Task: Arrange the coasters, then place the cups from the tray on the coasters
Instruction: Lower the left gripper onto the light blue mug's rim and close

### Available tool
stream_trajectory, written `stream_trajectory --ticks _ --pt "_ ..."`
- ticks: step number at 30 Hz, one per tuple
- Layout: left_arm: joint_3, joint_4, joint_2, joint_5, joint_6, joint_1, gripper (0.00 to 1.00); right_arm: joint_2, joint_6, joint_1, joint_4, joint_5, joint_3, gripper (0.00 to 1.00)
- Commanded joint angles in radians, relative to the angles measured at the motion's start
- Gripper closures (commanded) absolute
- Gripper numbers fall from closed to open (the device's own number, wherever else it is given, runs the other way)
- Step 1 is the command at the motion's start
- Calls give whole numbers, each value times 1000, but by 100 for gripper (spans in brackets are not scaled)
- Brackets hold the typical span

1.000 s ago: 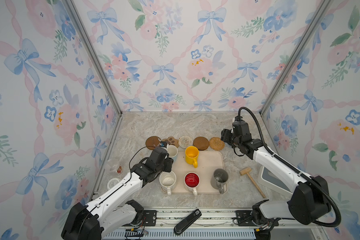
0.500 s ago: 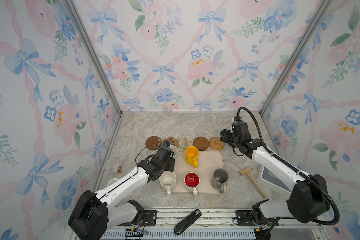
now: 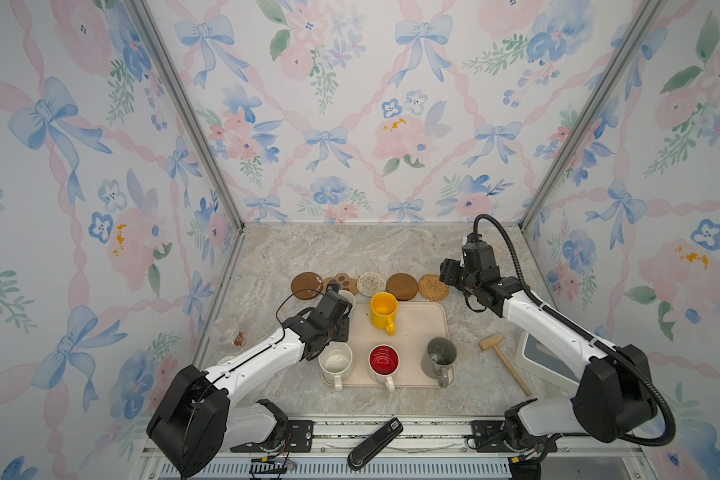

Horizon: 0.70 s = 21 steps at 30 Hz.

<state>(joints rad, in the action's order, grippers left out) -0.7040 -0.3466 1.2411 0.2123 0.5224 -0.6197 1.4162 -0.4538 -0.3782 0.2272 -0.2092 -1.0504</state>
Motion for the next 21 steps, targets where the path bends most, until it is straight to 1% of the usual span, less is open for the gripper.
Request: stream_trajectory --ticks 1,10,11,21 --pt "-25 -9 17 45 22 -5 66 18 -12 14 9 8 -3 28" --pt "-25 -5 39 71 38 -5 66 33 -15 19 11 22 -8 28" --pt "-55 -5 44 70 38 -6 66 35 -14 19 11 22 -10 28" --pt "-69 3 86 59 36 -5 66 37 -15 25 12 26 -9 28"
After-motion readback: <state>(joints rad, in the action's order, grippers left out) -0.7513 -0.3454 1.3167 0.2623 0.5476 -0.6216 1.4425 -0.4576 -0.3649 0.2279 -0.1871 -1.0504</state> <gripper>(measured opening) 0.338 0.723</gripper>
